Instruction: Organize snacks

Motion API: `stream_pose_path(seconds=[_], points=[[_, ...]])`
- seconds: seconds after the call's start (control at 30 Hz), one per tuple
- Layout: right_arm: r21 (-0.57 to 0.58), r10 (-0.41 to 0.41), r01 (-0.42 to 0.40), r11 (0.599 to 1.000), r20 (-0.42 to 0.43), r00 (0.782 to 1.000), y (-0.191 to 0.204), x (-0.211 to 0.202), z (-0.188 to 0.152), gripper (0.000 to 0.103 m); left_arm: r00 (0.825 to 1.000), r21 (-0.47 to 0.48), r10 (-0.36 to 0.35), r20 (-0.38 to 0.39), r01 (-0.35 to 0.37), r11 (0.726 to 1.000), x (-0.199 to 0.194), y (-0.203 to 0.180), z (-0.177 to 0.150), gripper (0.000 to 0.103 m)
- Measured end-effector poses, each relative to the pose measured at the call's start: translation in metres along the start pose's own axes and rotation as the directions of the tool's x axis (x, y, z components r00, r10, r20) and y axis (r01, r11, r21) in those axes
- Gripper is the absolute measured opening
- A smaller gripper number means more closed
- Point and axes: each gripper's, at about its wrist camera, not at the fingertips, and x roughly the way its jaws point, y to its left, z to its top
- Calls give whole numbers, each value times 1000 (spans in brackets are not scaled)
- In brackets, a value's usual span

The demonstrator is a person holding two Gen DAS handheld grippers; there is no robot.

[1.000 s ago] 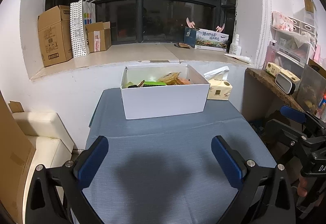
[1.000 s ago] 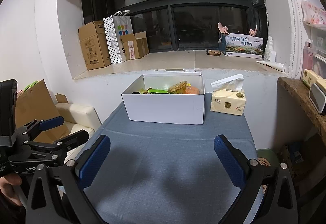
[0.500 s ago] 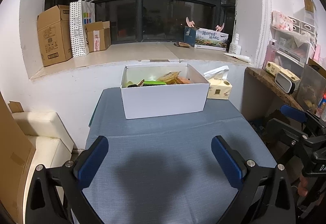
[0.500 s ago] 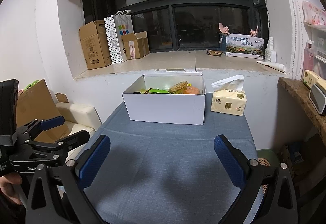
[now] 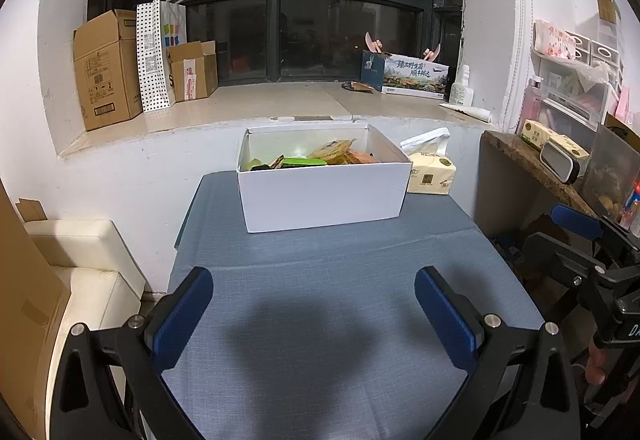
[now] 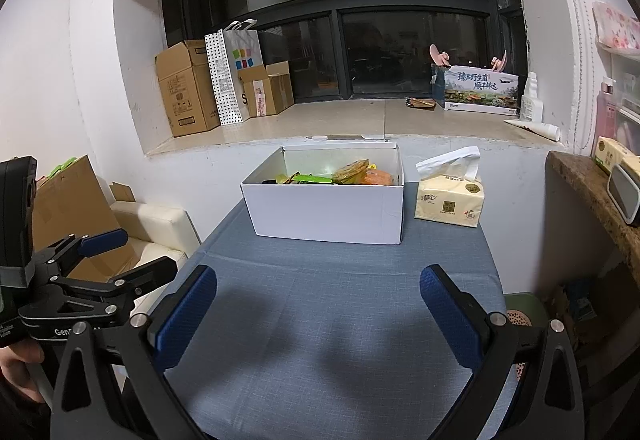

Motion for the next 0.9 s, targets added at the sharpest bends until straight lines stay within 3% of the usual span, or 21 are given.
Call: stream_pose_path(seconds=[0.9], points=[[2,-1,1,1000,3,1000,1,-2,-1,103,1000,2,0,-7,0,1000,0,3,-2,103]])
